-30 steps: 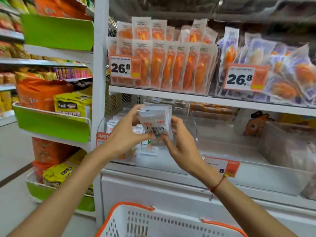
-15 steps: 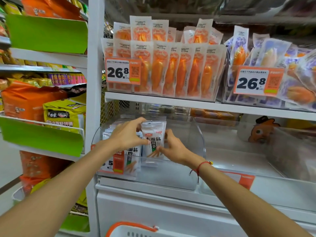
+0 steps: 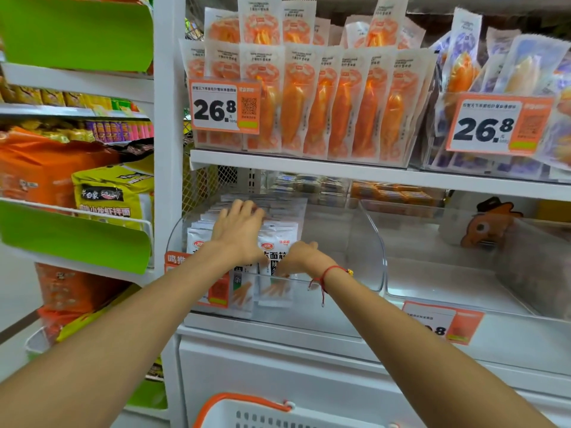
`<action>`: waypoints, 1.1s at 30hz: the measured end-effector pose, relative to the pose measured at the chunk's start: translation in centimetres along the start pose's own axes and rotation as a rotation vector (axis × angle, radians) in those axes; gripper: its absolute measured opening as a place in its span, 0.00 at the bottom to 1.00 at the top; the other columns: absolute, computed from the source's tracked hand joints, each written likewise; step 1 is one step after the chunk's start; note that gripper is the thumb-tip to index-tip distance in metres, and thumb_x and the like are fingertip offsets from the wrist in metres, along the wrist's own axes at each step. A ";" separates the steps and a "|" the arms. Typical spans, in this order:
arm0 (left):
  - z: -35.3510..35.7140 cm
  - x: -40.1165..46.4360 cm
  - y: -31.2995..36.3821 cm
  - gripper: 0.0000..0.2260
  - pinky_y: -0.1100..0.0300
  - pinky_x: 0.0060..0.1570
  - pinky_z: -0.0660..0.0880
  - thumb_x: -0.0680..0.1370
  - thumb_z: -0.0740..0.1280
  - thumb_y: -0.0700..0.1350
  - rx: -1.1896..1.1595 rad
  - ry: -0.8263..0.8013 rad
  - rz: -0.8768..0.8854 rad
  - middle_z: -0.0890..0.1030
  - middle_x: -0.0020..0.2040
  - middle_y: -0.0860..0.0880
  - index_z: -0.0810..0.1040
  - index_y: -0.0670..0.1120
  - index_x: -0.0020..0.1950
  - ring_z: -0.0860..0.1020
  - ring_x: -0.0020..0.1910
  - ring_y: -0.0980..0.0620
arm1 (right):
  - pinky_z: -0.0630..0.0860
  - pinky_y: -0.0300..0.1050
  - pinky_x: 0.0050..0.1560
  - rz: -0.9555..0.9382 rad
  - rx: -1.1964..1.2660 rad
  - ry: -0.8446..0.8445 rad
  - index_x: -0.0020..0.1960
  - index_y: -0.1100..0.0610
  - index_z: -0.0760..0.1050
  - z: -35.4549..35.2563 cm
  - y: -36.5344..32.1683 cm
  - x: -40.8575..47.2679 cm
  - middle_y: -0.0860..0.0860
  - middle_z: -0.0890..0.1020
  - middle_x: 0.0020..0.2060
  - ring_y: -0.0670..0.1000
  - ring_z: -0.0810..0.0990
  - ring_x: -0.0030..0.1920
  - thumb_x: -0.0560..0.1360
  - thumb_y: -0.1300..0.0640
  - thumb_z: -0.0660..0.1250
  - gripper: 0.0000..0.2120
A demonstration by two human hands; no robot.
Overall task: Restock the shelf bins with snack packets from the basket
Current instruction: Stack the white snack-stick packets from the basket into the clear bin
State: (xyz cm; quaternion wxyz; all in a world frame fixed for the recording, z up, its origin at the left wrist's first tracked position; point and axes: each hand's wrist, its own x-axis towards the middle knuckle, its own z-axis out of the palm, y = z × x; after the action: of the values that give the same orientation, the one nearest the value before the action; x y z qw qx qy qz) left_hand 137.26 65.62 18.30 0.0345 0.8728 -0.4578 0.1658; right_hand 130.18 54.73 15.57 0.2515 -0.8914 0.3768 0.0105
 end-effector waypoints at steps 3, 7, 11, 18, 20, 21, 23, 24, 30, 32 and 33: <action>0.4 -0.1 -0.1 0.39 0.52 0.66 0.60 0.70 0.72 0.58 -0.038 0.012 0.065 0.61 0.73 0.50 0.56 0.52 0.76 0.57 0.71 0.47 | 0.78 0.47 0.51 0.002 0.056 -0.093 0.64 0.65 0.69 -0.7 0.4 -0.9 0.58 0.74 0.55 0.55 0.77 0.50 0.76 0.58 0.64 0.19; 0.6 0.0 0.2 0.34 0.52 0.66 0.61 0.74 0.70 0.53 -0.067 0.007 0.105 0.64 0.73 0.52 0.57 0.54 0.76 0.59 0.71 0.48 | 0.79 0.53 0.55 -0.018 0.139 -0.152 0.54 0.65 0.74 -1.0 0.9 -1.8 0.61 0.80 0.55 0.58 0.81 0.48 0.77 0.64 0.61 0.08; 0.5 0.3 0.4 0.32 0.53 0.64 0.64 0.73 0.70 0.53 -0.063 0.018 0.101 0.67 0.72 0.52 0.61 0.54 0.74 0.63 0.69 0.48 | 0.78 0.42 0.43 -0.072 0.110 -0.081 0.62 0.64 0.73 -0.7 0.9 -1.5 0.58 0.80 0.55 0.55 0.78 0.47 0.76 0.61 0.64 0.14; 0.9 0.4 0.4 0.31 0.52 0.65 0.63 0.74 0.69 0.54 -0.064 -0.014 0.081 0.67 0.72 0.50 0.61 0.53 0.74 0.63 0.69 0.47 | 0.71 0.42 0.42 -0.035 0.079 0.001 0.57 0.62 0.72 -0.1 0.5 -0.6 0.55 0.77 0.50 0.54 0.74 0.46 0.75 0.61 0.66 0.12; 0.9 0.4 0.7 0.32 0.51 0.65 0.62 0.74 0.69 0.53 -0.056 -0.029 0.067 0.66 0.72 0.50 0.60 0.52 0.74 0.62 0.70 0.47 | 0.72 0.42 0.46 -0.034 0.050 -0.005 0.56 0.63 0.71 -0.1 0.2 -0.8 0.56 0.76 0.51 0.54 0.75 0.48 0.77 0.61 0.63 0.10; 0.8 0.4 0.7 0.32 0.51 0.65 0.62 0.74 0.69 0.53 -0.053 -0.037 0.060 0.66 0.72 0.50 0.59 0.52 0.74 0.62 0.70 0.47 | 0.75 0.43 0.49 -0.043 0.050 -0.033 0.58 0.63 0.72 -0.1 0.2 -1.0 0.58 0.77 0.54 0.55 0.77 0.50 0.77 0.61 0.62 0.11; 0.6 0.3 0.8 0.32 0.51 0.66 0.62 0.74 0.69 0.52 -0.065 -0.048 0.047 0.65 0.72 0.50 0.59 0.52 0.75 0.62 0.70 0.47 | 0.78 0.49 0.57 -0.059 0.086 -0.096 0.61 0.65 0.73 -0.2 0.6 -1.5 0.60 0.79 0.56 0.57 0.80 0.55 0.77 0.62 0.60 0.14; 0.5 0.2 0.7 0.33 0.52 0.66 0.62 0.74 0.69 0.51 -0.086 -0.045 0.039 0.65 0.73 0.50 0.59 0.52 0.75 0.62 0.70 0.47 | 0.78 0.51 0.57 -0.061 0.119 -0.113 0.61 0.66 0.73 -0.3 0.9 -1.8 0.61 0.80 0.56 0.58 0.81 0.54 0.77 0.63 0.59 0.15; -0.8 -2.3 0.9 0.27 0.54 0.63 0.65 0.75 0.69 0.49 -0.296 0.119 -0.021 0.69 0.69 0.52 0.65 0.54 0.72 0.65 0.68 0.49 | 0.79 0.45 0.45 -0.162 0.122 0.026 0.65 0.59 0.71 -1.5 2.7 -4.2 0.56 0.78 0.59 0.55 0.80 0.51 0.76 0.60 0.61 0.17; -1.4 -3.8 1.4 0.22 0.55 0.58 0.68 0.75 0.69 0.48 -0.409 0.209 -0.055 0.73 0.66 0.54 0.70 0.55 0.68 0.67 0.65 0.50 | 0.76 0.48 0.54 -0.265 0.097 0.230 0.65 0.57 0.72 -1.6 3.4 -5.6 0.53 0.79 0.58 0.55 0.78 0.55 0.75 0.56 0.66 0.19; -1.6 -4.5 1.7 0.20 0.55 0.55 0.70 0.75 0.70 0.47 -0.462 0.256 -0.075 0.75 0.63 0.55 0.72 0.55 0.66 0.69 0.63 0.51 | 0.75 0.47 0.56 -0.318 0.125 0.319 0.65 0.55 0.72 -1.6 3.7 -6.6 0.51 0.79 0.56 0.53 0.77 0.55 0.74 0.55 0.68 0.20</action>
State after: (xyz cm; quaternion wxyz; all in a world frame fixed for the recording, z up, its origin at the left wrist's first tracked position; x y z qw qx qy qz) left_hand 133.12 68.57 18.17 0.2964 0.8301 -0.4428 0.1645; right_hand 122.65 56.22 16.66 0.2421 -0.9127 0.2664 -0.1934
